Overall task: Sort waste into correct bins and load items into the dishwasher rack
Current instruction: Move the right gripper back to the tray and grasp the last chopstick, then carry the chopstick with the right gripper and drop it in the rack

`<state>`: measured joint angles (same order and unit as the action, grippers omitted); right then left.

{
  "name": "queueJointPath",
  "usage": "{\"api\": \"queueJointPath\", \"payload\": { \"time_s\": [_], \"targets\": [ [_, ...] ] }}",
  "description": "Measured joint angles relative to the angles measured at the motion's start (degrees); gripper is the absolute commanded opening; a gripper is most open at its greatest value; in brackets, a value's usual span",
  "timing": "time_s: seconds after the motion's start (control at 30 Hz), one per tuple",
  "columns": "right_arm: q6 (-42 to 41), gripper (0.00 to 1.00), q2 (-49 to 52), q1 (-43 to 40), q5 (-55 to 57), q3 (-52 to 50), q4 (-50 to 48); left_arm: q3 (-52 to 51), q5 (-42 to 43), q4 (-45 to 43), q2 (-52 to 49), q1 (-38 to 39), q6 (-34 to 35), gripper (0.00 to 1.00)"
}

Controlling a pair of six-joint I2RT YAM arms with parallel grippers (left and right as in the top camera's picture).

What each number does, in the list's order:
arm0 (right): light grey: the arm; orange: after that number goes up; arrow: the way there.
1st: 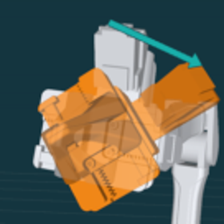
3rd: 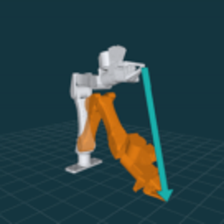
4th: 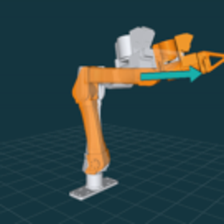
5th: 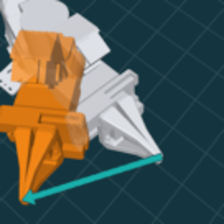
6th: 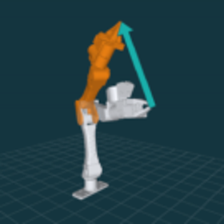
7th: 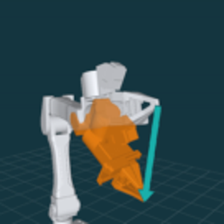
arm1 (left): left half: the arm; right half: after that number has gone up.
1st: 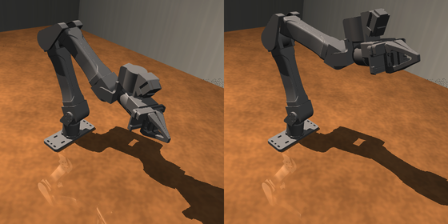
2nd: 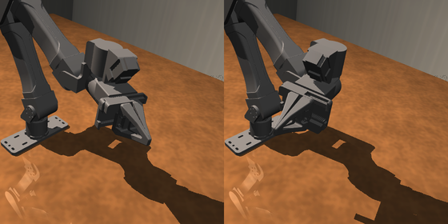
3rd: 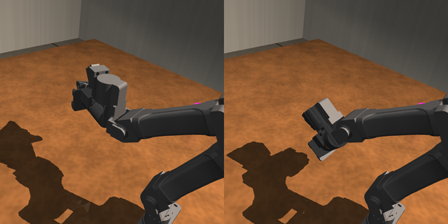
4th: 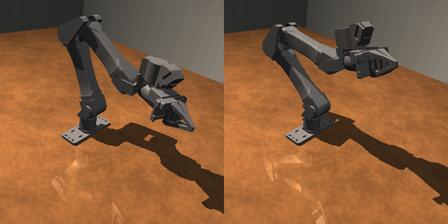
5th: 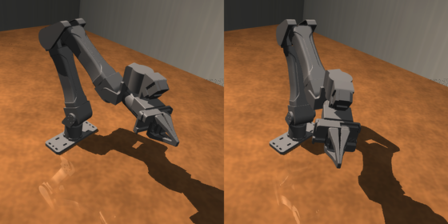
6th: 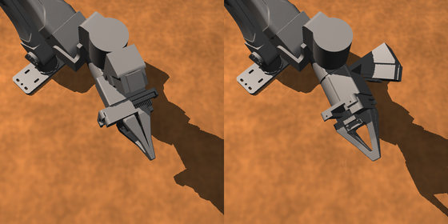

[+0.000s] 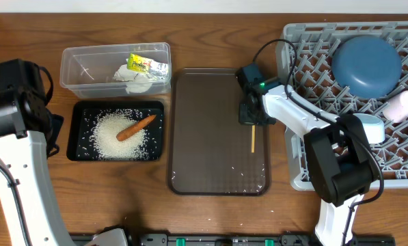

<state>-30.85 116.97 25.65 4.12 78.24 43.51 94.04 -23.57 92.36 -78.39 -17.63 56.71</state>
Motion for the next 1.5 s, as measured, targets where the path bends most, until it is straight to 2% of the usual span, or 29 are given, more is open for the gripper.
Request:
{"api": "queueJointPath", "payload": {
  "time_s": [0.17, 0.33, 0.5, 0.57, 0.73, 0.93, 1.0, 1.13, 1.2, 1.3, 1.5],
  "targets": [
    [-0.09, 0.01, 0.37, -0.02, -2.47, 2.56, 5.38, 0.0, 0.0, 0.0, 0.0, 0.0, 0.0, 0.95],
    [2.12, 0.01, 0.22, -0.33, -3.87, 12.28, 13.33, 0.0, 0.02, 0.0, 0.0, 0.0, 0.02, 0.95],
    [7.34, 0.01, -4.81, -3.74, -4.33, 23.08, 18.84, 0.0, 0.02, 0.0, 0.0, 0.0, 0.0, 0.95],
    [10.23, 0.01, -8.66, -7.43, -4.35, 25.92, 19.02, 0.0, 0.02, 0.0, 0.0, 0.0, 0.0, 0.95],
    [19.34, 0.01, -13.55, -16.44, -6.36, 27.85, 20.24, 0.0, 0.0, 0.0, 0.0, 0.0, 0.0, 0.95],
    [26.25, 0.01, -11.04, -21.42, -8.48, 23.67, 18.86, 0.0, 0.0, 0.0, 0.0, 0.0, 0.0, 0.95],
    [27.02, 0.06, -10.23, -21.94, -8.85, 21.16, 16.5, 0.0, 0.0, 0.0, 0.0, 0.0, 0.0, 0.95],
    [27.47, 0.44, -8.41, -22.6, -9.16, 16.76, 12.66, 0.0, 0.0, 0.0, 0.0, 0.0, 0.0, 0.95],
    [27.47, 0.56, -7.65, -22.69, -9.38, 15.47, 11.76, 0.0, 0.0, 0.0, 0.0, 0.0, 0.0, 0.95],
    [27.08, 0.57, -7.41, -22.69, -9.53, 14.97, 11.89, 0.0, 0.0, 0.0, 0.0, 0.0, 0.0, 0.95],
    [23.47, 0.49, -7.63, -22.69, -9.73, 15.93, 17.68, 0.0, 0.02, 0.0, 0.0, 0.0, 0.0, 0.95]
  ]
}}
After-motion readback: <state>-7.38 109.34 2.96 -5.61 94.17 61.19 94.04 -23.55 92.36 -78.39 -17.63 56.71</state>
